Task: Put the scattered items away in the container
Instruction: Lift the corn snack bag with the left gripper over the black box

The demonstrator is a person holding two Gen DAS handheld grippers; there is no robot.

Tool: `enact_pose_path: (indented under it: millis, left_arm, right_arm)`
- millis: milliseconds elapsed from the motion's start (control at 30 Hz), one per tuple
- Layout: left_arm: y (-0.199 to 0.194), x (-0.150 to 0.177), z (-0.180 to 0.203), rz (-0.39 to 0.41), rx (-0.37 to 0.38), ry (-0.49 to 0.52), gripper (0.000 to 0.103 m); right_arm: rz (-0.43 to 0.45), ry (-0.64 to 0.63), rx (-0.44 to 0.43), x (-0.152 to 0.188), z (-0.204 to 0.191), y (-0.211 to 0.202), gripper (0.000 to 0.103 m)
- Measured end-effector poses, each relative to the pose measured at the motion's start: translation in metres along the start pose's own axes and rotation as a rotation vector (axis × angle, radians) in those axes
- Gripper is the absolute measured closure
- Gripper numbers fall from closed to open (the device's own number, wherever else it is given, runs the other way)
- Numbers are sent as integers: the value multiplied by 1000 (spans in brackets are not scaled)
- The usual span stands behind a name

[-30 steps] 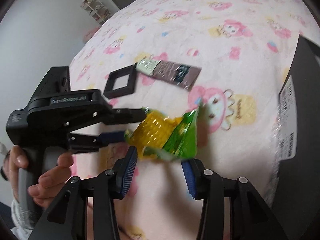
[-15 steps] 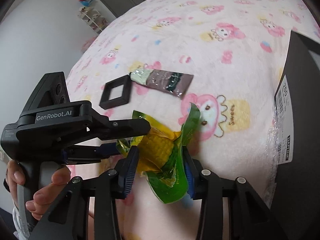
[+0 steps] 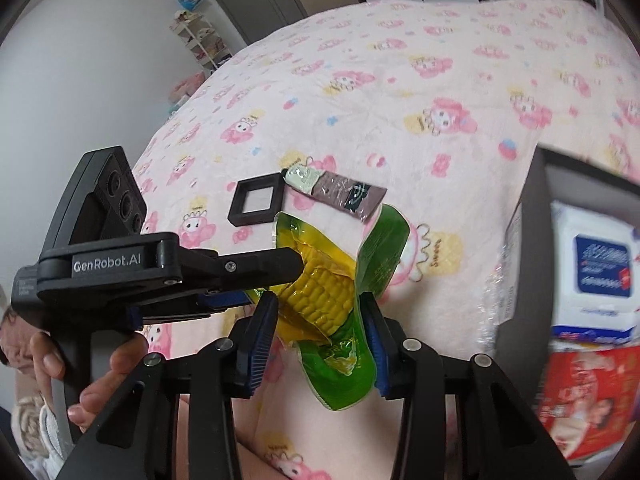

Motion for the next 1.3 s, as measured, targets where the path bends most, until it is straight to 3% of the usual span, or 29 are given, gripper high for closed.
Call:
enact_pose_path:
  millis: [100, 267, 567, 767, 1000, 1300]
  left_arm:
    - [-3, 8, 34, 16, 4, 70, 57]
    - [5, 26, 92, 32, -14, 169, 57]
    - [85, 56, 172, -51, 12, 268, 57]
    - [143, 69, 196, -110, 14, 281, 57]
    - [185, 68, 211, -143, 38, 269, 57]
    - [245, 69, 191, -201, 15, 167, 57]
  right_arm:
    - [35, -72, 32, 1, 4, -26, 66]
    - [100, -58, 29, 7, 32, -71, 66]
    - [213, 101, 54, 28, 126, -134, 66]
    - [265, 253, 70, 42, 186, -147, 66]
    - [298, 323, 103, 40, 221, -156, 66]
    - [186, 455, 153, 47, 263, -135, 66]
Point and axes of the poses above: each gripper's, at about its wrist camera, not at the fingertips, and y roughly the way its jaws point, z to its right, x to its underside, the point moved 1 cm from there along y, roughly the way its jaws point, and after that the axes turned 7 degrees about x, right-handed, at the moved point
